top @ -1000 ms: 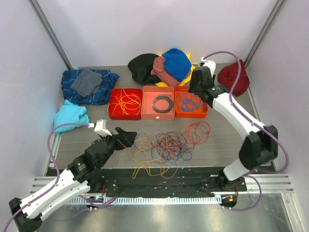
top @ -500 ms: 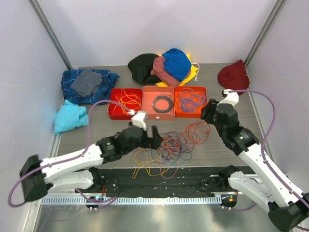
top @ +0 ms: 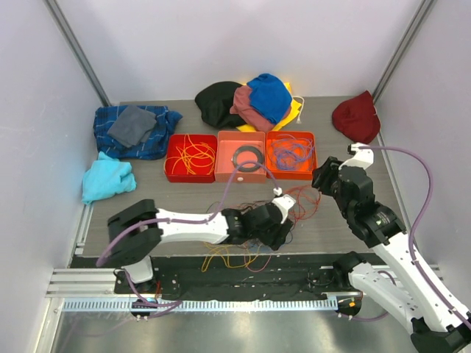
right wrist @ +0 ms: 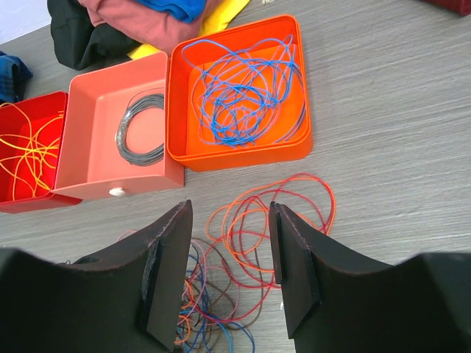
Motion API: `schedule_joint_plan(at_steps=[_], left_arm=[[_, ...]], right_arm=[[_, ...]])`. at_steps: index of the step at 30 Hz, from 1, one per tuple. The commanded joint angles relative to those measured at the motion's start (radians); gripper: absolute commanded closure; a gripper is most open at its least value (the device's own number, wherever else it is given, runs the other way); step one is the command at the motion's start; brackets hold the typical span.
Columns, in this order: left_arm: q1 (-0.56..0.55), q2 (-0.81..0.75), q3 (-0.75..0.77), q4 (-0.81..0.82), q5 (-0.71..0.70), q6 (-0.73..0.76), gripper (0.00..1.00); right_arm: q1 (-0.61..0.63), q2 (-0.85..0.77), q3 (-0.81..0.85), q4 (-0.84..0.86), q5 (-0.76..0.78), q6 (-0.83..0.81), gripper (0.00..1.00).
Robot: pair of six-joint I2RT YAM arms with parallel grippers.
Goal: Untangle the cables
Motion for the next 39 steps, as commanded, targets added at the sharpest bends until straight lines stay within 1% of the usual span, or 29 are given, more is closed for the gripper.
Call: schedule_joint_plan(at_steps=[1, 5, 7, 14, 21, 22, 23, 25, 28, 31, 34, 35, 37, 39], left_arm=[[0.002, 0.133, 0.124, 0.08, 0.112, 0.002, 0.46], [0.002, 0.158, 0.123, 0.08, 0.117, -0.004, 0.47], [0.002, 0.146, 0.1, 0.08, 0.117, 0.001, 0.48], [-0.004, 0.124, 0.041, 0.063, 0.112, 0.005, 0.56], [-0.007, 0.106, -0.011, 0.063, 0.091, -0.001, 0.58], [-0.005, 0.112, -0.011, 0.061, 0.097, -0.001, 0.59], [-0.007, 0.116, -0.009, 0.063, 0.101, -0.002, 0.63], [-0.008, 0.124, -0.009, 0.063, 0.108, -0.004, 0.66], [-0.015, 0.126, -0.008, 0.049, 0.103, 0.005, 0.69], [-0.045, 0.132, 0.0, 0.02, 0.086, 0.028, 0.66], [-0.067, 0.138, 0.004, 0.0, 0.066, 0.044, 0.53], [-0.068, 0.138, 0.006, 0.0, 0.066, 0.044, 0.51], [-0.071, 0.136, 0.007, 0.0, 0.065, 0.04, 0.5], [-0.073, 0.138, 0.009, -0.004, 0.06, 0.04, 0.52]], right_arm=[[0.005, -0.002, 0.049, -0.006, 0.017, -0.022, 0.47], [0.004, -0.021, 0.043, -0.024, 0.016, -0.028, 0.47], [0.004, -0.03, 0.031, -0.027, 0.017, -0.028, 0.47], [0.004, -0.039, 0.011, -0.022, 0.019, -0.021, 0.47], [0.004, -0.033, 0.0, -0.013, 0.014, -0.01, 0.47], [0.004, -0.033, -0.001, -0.013, 0.013, -0.008, 0.47], [0.004, -0.03, -0.001, -0.012, 0.011, -0.005, 0.47], [0.005, -0.031, -0.003, -0.013, 0.01, -0.004, 0.47], [0.004, -0.033, -0.006, -0.018, 0.017, -0.005, 0.47], [0.005, -0.035, -0.012, -0.021, 0.023, -0.01, 0.47], [0.004, -0.036, -0.023, -0.018, 0.022, -0.002, 0.47], [0.005, -0.038, -0.027, -0.016, 0.02, -0.001, 0.47], [0.005, -0.044, -0.04, -0.013, 0.013, 0.007, 0.47], [0.004, -0.051, -0.046, -0.013, 0.011, 0.01, 0.47]])
